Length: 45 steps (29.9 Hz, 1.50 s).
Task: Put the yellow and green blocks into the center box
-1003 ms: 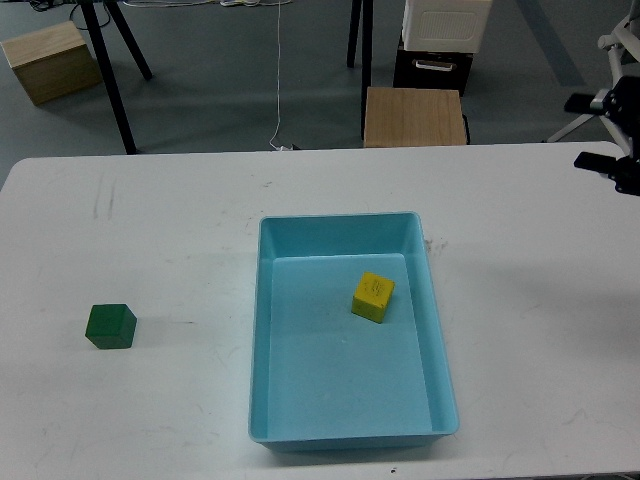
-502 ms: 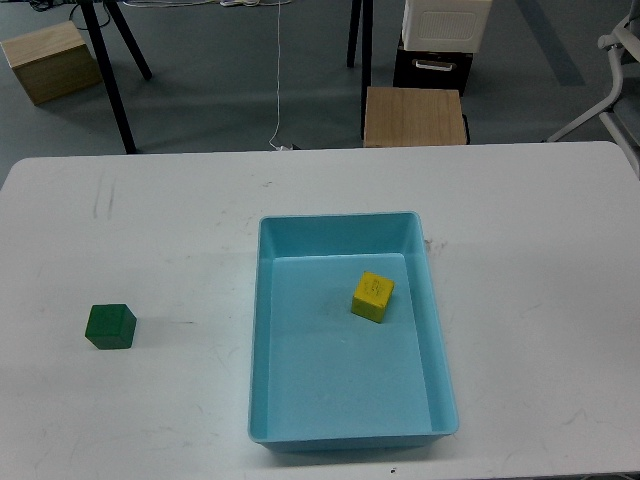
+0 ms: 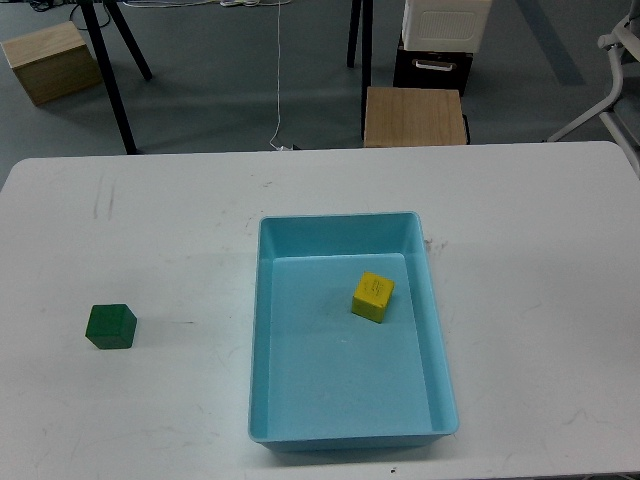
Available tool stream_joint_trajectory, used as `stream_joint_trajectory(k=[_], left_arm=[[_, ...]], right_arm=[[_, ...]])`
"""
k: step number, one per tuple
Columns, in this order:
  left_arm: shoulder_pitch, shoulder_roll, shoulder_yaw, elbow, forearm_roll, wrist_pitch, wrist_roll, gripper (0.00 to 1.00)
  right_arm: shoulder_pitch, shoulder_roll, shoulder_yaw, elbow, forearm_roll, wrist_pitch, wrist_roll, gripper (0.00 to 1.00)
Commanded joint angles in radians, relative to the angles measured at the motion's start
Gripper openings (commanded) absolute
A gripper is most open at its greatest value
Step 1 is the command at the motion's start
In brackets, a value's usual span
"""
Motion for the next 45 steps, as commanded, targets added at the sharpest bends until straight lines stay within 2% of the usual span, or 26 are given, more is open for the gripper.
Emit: stream_joint_trajectory(k=[1,9,16,19,26,35,42,45], left_arm=[[-0.065,0.023,-0.008,-0.003,0.037,0.000,0.000,1.00],[-0.141,0.011,-0.002,-0.042,0.060,0.000,0.006,1.00],[-0.205,0.025,0.001,-0.106,0.320,0.000,0.007,1.00],[-0.205,0.057,-0.016,-0.209,0.526,0.000,0.004,1.00],[-0.175,0.083,-0.022,-0.425,0.653,0.000,0.006,1.00],[-0.176,0.109,-0.050,-0.617,1.084,0.000,0.009,1.00],[-0.181,0.134,-0.064,-0.736,1.180,0.000,0.003,1.00],[-0.190,0.147,-0.142,-0.760,1.171,0.000,-0.011,1.00]], right_arm=[[0.000,0.002,-0.003,0.003,0.000,0.000,0.001,0.98],[-0.003,0.002,-0.003,0.003,-0.006,0.003,0.000,0.98],[0.000,0.001,-0.003,0.004,-0.010,0.006,0.000,0.98],[-0.002,0.002,-0.003,0.004,-0.011,0.006,0.000,0.98],[-0.002,0.010,-0.003,0.007,-0.017,0.008,0.000,0.98],[0.003,0.008,-0.003,0.006,-0.019,0.011,0.000,0.98],[0.003,0.008,-0.003,0.007,-0.020,0.012,0.000,0.98],[0.003,0.008,-0.003,0.007,-0.020,0.012,-0.002,0.98]])
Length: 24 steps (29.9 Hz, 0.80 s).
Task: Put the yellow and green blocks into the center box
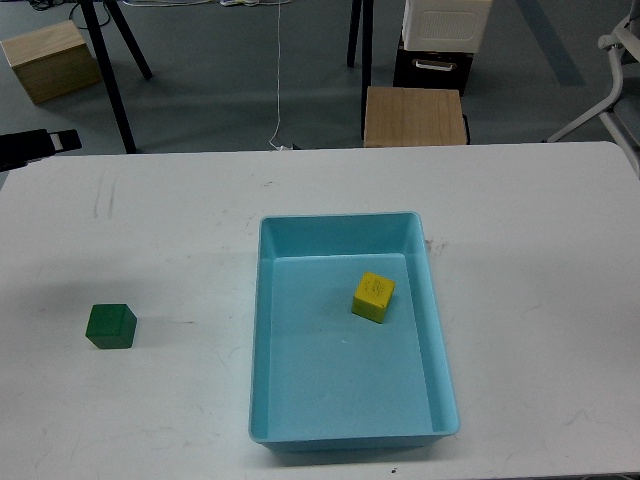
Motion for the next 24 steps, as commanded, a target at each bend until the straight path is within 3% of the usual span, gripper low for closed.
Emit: stream_joint_trajectory(k=[1,3,11,24], left_arm=[[-0.005,0.010,-0.105,-0.030,-0.022,0.000,-0.031,1.00],[-0.005,0.016,-0.145,-0.029,-0.077,0.000,-0.071,1.00],[-0.009,0.009,-0.229,0.108,-0.195,0.000,-0.111,1.00],[-0.006,0.015,-0.383,0.155,-0.280,0.000,-0.114,1.00]], right_arm=[[0.000,0.001,0.000,0.000,0.000,0.000,-0.002,0.98],[-0.002,-0.001,0.000,0.000,0.000,0.001,-0.002,0.98],[-0.002,0.001,0.000,0.016,-0.054,0.009,-0.002,0.98],[-0.003,-0.001,0.000,0.025,-0.054,0.009,0.000,0.98]])
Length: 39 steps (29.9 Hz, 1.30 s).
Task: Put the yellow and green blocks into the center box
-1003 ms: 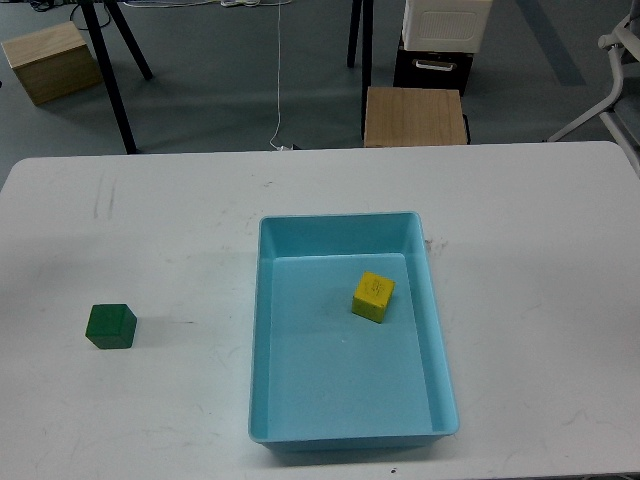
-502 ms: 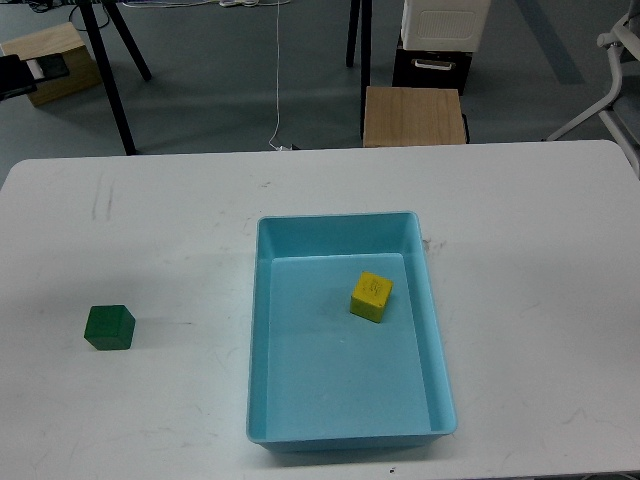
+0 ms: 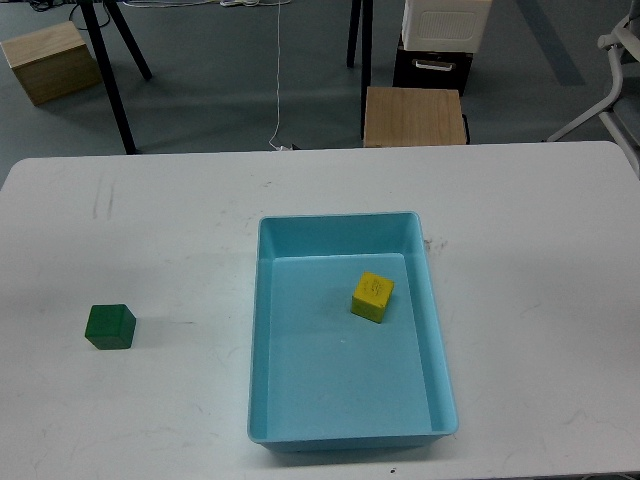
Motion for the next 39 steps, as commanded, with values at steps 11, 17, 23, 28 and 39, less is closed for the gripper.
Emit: stream_joint_trajectory(k=[11,17,23,28,39], left_arm=[[0.068,0.029,-0.004,-0.127,0.049,0.000,0.007,1.00],[0.069,0.036,-0.007,-0.297,0.235,0.000,0.013,1.00],[0.072,0.042,0.034,-0.425,0.331,0.000,0.069,1.00],[0.072,0.042,0.171,-0.515,0.406,0.000,0.103,1.00],[0.074,0.022,0.554,-0.523,0.710,0.000,0.116,1.00]], right_arm=[[-0.008,-0.009,-0.002,0.008,-0.035,0.000,-0.001,0.98],[-0.011,-0.009,-0.005,0.008,-0.058,0.000,0.001,0.98],[-0.011,0.000,-0.003,0.008,-0.058,0.000,0.001,0.98],[-0.012,0.000,-0.003,0.008,-0.060,0.000,0.001,0.98],[-0.011,0.001,0.001,0.008,-0.060,0.001,0.001,0.98]])
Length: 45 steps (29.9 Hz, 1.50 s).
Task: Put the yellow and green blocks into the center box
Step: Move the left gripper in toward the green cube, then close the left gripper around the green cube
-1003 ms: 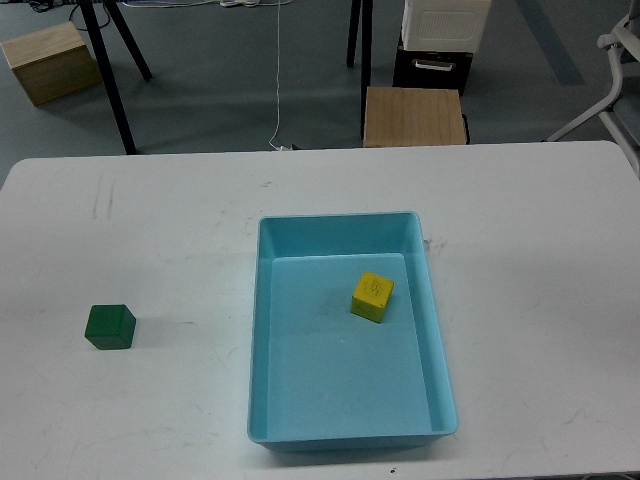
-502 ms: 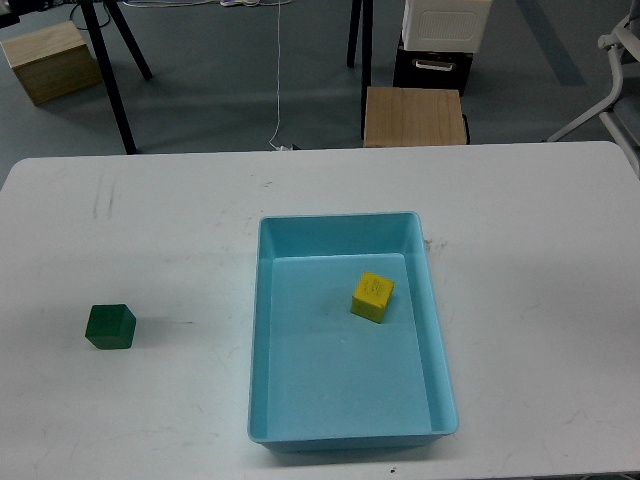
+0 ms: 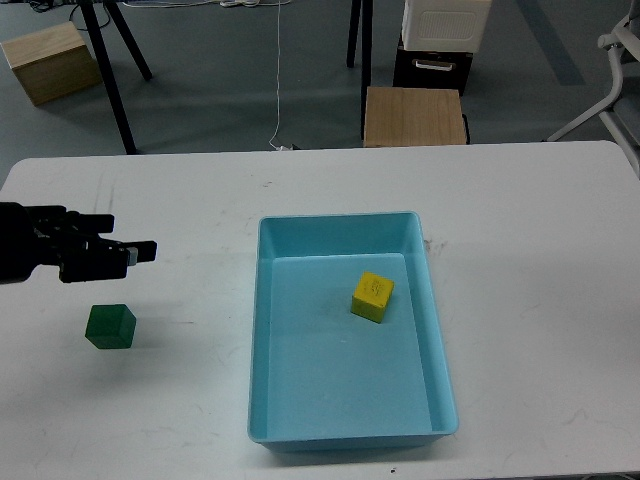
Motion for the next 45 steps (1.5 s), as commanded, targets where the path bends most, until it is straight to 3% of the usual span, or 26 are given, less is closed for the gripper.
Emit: stream_joint_trajectory(k=[1,6,20,38,45], left_arm=[[0.000,-0.024,0.052,-0.001,0.082,0.000,0.000,1.00],[0.001,-0.030,0.055,0.027,0.118,0.000,0.001,1.00],[0.010,-0.110,0.064,0.248,0.217,0.000,0.011,1.00],[0.034,-0.108,0.092,0.283,0.213,0.000,0.004,1.00],[0.035,-0.179,0.098,0.321,0.214,0.000,0.007,1.00]], right_arm=[[0.000,0.002,0.000,0.000,0.000,0.001,0.000,0.98],[0.000,0.004,0.002,0.000,0.000,0.000,0.001,0.98],[0.003,0.011,0.015,0.002,0.000,0.001,0.001,0.98],[0.000,-0.001,0.005,0.009,0.000,0.004,0.009,0.98],[0.002,-0.027,0.014,0.026,0.000,0.004,0.018,0.98]])
